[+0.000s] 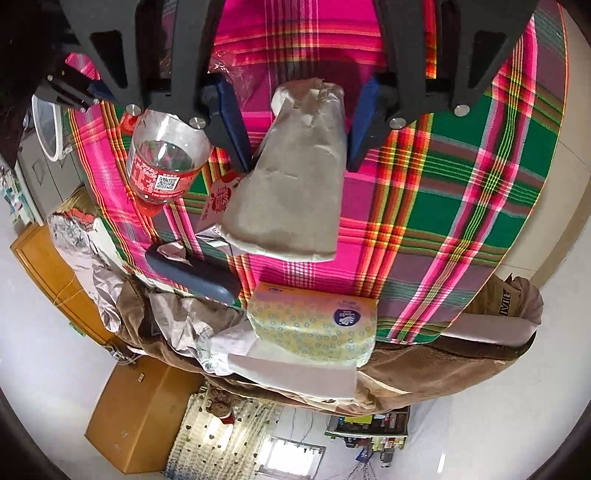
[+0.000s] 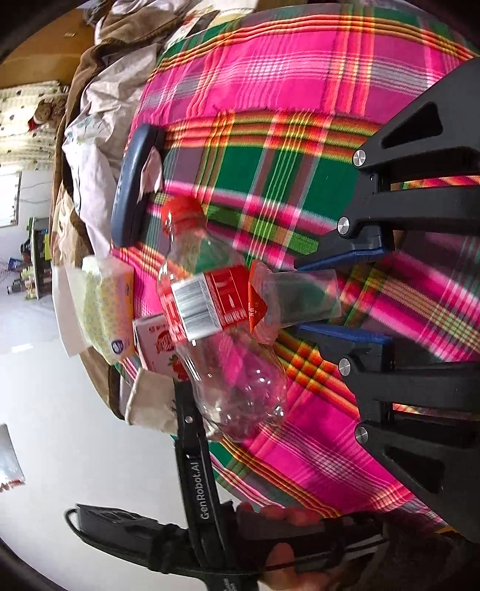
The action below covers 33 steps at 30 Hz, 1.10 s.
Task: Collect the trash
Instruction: 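Lift the paper cup and plastic cup and carry both toward the bin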
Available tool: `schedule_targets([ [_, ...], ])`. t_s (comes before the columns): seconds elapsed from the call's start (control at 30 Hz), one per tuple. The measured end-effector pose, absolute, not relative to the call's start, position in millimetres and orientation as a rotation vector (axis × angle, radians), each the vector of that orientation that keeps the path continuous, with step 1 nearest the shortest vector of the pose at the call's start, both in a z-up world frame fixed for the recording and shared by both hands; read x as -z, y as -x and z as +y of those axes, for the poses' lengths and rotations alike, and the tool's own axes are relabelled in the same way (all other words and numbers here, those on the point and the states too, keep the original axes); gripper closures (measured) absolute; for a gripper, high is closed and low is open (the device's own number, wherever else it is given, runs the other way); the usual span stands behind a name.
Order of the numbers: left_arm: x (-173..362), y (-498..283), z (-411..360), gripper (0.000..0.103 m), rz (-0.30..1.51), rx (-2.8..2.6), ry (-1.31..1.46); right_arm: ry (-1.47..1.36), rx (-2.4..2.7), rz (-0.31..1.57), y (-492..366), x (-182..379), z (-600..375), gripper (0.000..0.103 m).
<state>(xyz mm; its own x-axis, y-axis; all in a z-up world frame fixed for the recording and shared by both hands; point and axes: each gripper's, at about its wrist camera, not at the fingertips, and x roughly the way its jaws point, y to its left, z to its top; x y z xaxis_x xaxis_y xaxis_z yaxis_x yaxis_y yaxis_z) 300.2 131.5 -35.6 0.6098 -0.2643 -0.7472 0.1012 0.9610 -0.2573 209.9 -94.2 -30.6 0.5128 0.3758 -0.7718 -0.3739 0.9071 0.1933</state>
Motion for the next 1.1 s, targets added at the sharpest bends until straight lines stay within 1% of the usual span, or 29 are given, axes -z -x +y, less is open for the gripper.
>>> schedule_targets([
  [0.03, 35.3, -299.3, 130.0, 0.054, 0.891, 0.215, 0.189, -0.008, -0.444, 0.927, -208.9, 30.4, -96.8, 0.074],
  [0.1, 34.8, -296.8, 125.2, 0.056, 0.891, 0.218, 0.171, -0.014, -0.434, 0.928, -208.6, 30.5, -100.5, 0.074],
  [0.67, 32.9, -247.5, 70.9, 0.056, 0.913, 0.322, 0.157, -0.107, -0.304, 0.91, -187.2, 27.0, -156.2, 0.074],
  [1.1, 22.3, -217.0, 37.4, 0.056, 0.889, 0.36, 0.157, -0.173, -0.24, 0.845, -167.7, 16.2, -194.9, 0.074],
])
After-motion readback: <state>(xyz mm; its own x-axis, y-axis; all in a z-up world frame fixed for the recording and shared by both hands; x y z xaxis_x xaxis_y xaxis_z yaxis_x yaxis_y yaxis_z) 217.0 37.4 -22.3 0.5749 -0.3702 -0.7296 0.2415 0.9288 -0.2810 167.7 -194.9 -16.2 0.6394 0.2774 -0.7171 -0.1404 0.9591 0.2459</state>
